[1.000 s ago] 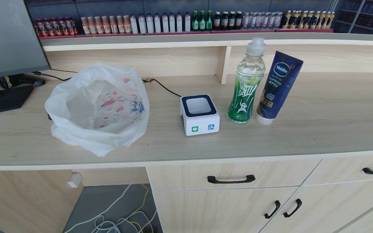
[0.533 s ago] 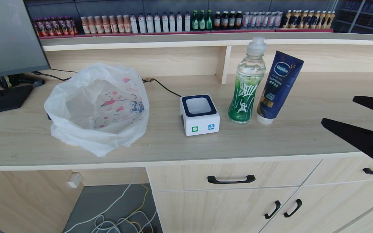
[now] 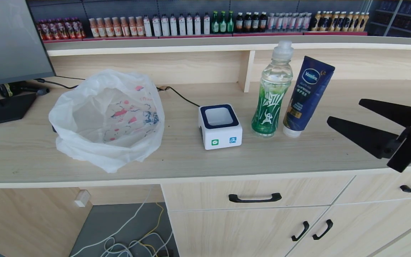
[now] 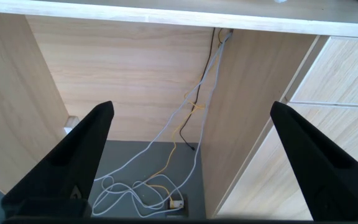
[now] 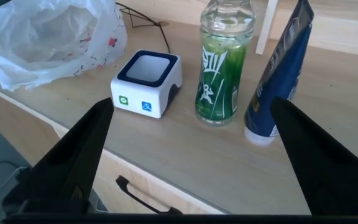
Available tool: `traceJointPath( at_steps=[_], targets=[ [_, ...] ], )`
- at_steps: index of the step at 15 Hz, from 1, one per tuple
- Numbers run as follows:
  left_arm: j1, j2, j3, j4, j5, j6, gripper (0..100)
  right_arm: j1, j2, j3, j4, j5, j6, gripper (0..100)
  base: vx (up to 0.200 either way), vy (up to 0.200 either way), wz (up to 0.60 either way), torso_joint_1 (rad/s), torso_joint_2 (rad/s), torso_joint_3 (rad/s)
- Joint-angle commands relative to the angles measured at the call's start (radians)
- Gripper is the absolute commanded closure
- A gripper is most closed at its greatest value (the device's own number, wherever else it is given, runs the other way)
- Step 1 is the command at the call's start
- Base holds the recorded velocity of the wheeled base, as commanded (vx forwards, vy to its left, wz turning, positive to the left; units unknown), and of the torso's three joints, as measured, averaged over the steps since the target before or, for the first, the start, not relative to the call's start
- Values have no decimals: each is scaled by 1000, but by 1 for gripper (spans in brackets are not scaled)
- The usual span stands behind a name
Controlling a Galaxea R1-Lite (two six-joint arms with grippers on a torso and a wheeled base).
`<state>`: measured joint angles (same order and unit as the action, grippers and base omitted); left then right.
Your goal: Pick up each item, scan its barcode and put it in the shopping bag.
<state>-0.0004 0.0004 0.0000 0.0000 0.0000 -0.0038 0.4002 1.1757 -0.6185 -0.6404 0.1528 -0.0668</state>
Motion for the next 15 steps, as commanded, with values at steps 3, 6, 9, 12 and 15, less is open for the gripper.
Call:
traceJointPath(
  at_steps=[3,6,9,12,15],
  targets=[
    [-1,0,0,0,0,-1,0,49,67,8,-54,-84,-24,0,0,0,0,0,0,0],
    [0,0,0,0,0,-1,0,154,143,13,-156,-249,-22,0,0,0,0,0,0,0],
    [0,0,0,0,0,-1,0,213,259,-27,-254,-389,-28,0,0,0,0,0,0,0],
    [0,0,0,0,0,-1,0,213,308,-86,-262,-430,-30,0,0,0,0,0,0,0],
    [0,0,0,0,0,-1,0,213,366,-138,-262,-458,-44,0,0,0,0,0,0,0]
  ],
)
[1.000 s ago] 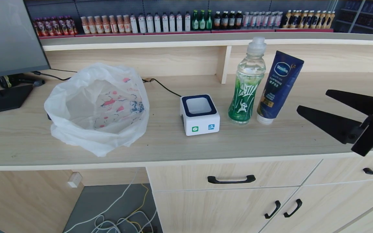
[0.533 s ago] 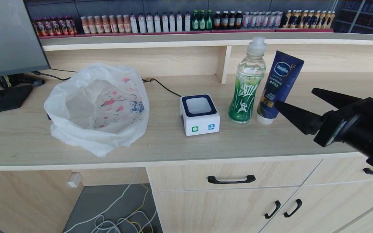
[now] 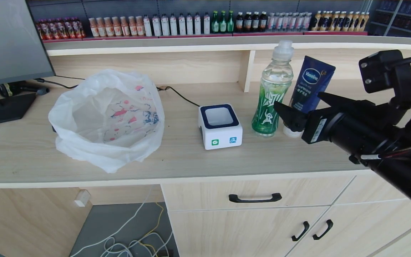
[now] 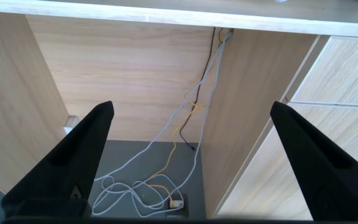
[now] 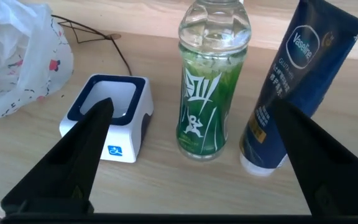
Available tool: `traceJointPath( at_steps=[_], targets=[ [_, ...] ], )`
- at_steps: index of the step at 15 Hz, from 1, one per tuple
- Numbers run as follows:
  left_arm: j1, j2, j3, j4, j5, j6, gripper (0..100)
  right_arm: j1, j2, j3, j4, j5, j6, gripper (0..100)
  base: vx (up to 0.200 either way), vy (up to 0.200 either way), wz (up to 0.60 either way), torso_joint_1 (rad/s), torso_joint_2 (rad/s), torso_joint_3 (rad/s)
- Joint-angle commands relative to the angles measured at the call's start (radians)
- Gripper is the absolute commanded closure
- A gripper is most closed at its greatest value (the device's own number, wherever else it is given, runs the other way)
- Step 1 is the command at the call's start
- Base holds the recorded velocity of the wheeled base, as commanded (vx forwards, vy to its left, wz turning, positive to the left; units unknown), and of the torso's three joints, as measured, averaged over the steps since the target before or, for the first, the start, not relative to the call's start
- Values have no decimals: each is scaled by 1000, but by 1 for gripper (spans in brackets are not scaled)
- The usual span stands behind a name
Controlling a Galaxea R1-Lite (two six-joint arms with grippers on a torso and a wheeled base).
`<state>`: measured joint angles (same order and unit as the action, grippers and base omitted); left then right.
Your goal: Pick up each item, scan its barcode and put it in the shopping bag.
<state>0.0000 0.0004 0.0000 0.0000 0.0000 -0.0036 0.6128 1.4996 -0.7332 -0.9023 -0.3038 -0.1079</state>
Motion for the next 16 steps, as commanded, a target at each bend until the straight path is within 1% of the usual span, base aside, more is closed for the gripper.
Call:
traceJointPath(
  at_steps=[1,2,4,7,8,10,16],
  targets=[
    [0,0,0,0,0,-1,0,-1,54,-37,0,-3,-3,0,0,0,0,0,0,0],
    [0,0,0,0,0,-1,0,1,96,-77,-1,-6,-3,0,0,0,0,0,0,0],
    [0,0,0,0,0,-1,0,1,131,-106,-1,-28,-3,0,0,0,0,0,0,0],
    [0,0,0,0,0,-1,0,-10,176,-132,-3,-32,5,0,0,0,0,0,0,0],
    [0,0,0,0,0,-1,0,-25,186,-141,-15,-32,4,0,0,0,0,0,0,0],
    [0,0,0,0,0,-1,0,-27,214,-183,-46,-32,5,0,0,0,0,0,0,0],
    [0,0,0,0,0,-1,0,-48,243,-199,-56,-41,5,0,0,0,0,0,0,0]
  ],
)
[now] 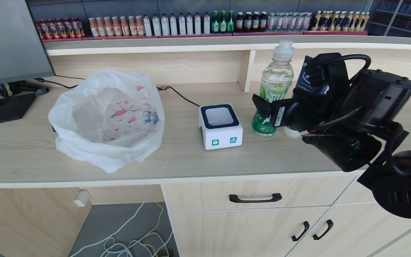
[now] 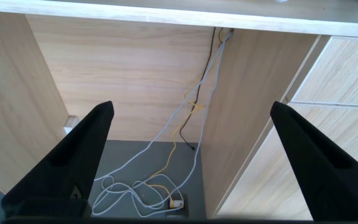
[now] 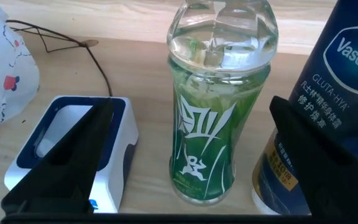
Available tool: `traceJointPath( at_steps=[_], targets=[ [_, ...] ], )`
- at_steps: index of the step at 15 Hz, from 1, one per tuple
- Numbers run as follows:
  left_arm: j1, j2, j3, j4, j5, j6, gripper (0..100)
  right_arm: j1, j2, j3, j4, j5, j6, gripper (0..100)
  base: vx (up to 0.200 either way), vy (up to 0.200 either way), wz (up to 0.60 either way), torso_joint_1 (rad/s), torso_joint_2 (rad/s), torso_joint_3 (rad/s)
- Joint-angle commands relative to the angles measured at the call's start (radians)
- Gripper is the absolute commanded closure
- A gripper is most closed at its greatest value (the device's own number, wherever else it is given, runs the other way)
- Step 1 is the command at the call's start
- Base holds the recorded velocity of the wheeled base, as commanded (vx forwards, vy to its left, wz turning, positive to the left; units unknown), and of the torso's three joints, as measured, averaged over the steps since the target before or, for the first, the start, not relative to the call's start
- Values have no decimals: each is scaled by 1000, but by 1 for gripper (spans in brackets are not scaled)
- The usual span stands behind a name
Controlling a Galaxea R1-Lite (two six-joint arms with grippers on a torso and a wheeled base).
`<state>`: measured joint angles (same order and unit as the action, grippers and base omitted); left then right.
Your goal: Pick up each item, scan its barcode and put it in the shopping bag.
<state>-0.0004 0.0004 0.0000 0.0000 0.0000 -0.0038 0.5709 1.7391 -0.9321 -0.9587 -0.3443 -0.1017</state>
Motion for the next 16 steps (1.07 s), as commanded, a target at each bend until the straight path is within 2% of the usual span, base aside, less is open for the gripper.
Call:
traceJointPath(
  at_steps=[1,7,12,16],
  targets=[
    [0,0,0,0,0,1,0,-12,5,-5,0,1,-1,0,0,0,0,0,0,0],
    [0,0,0,0,0,-1,0,-19,45,-51,-2,1,28,0,0,0,0,0,0,0],
    [0,0,0,0,0,-1,0,-20,115,-157,-3,-1,42,0,0,0,0,0,0,0],
    [0,0,0,0,0,-1,0,-20,134,-159,-3,-1,42,0,0,0,0,0,0,0]
  ],
)
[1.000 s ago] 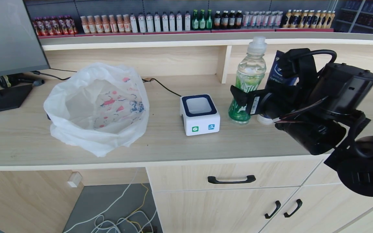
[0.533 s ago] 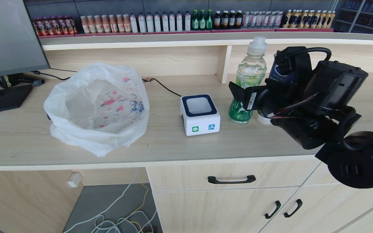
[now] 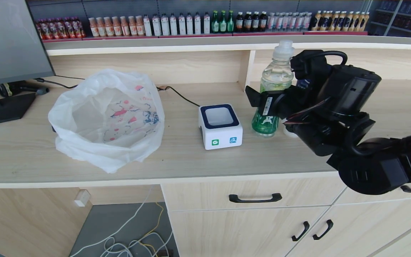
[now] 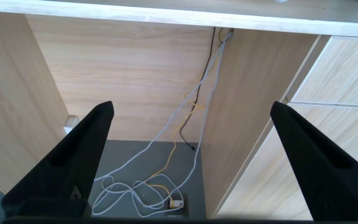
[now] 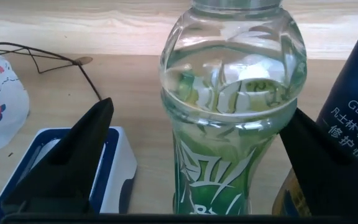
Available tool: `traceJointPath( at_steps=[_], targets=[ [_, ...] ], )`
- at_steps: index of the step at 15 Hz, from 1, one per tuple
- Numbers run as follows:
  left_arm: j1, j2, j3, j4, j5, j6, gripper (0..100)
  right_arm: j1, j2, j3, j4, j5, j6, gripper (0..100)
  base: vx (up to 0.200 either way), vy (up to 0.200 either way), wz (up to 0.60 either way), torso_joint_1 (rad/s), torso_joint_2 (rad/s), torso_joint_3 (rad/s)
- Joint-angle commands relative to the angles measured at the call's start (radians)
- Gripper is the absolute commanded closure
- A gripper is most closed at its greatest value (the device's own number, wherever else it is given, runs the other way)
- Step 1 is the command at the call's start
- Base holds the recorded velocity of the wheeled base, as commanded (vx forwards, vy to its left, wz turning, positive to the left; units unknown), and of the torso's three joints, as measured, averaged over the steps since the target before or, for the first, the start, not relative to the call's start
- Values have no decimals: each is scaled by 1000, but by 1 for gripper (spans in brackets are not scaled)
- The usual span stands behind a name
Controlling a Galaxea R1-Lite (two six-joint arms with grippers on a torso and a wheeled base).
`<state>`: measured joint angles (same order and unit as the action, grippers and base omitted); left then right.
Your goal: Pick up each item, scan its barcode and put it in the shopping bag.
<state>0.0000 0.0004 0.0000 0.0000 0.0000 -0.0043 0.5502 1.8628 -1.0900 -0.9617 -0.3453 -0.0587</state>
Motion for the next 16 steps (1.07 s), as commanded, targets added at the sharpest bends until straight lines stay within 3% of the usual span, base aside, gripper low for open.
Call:
traceJointPath(
  at_steps=[1,16],
  targets=[
    [0,0,0,0,0,0,0,0,16,-2,-2,0,-1,0,0,0,0,0,0,0],
    [0,0,0,0,0,1,0,-32,102,-4,-61,-7,-4,0,0,0,0,0,0,0]
  ],
)
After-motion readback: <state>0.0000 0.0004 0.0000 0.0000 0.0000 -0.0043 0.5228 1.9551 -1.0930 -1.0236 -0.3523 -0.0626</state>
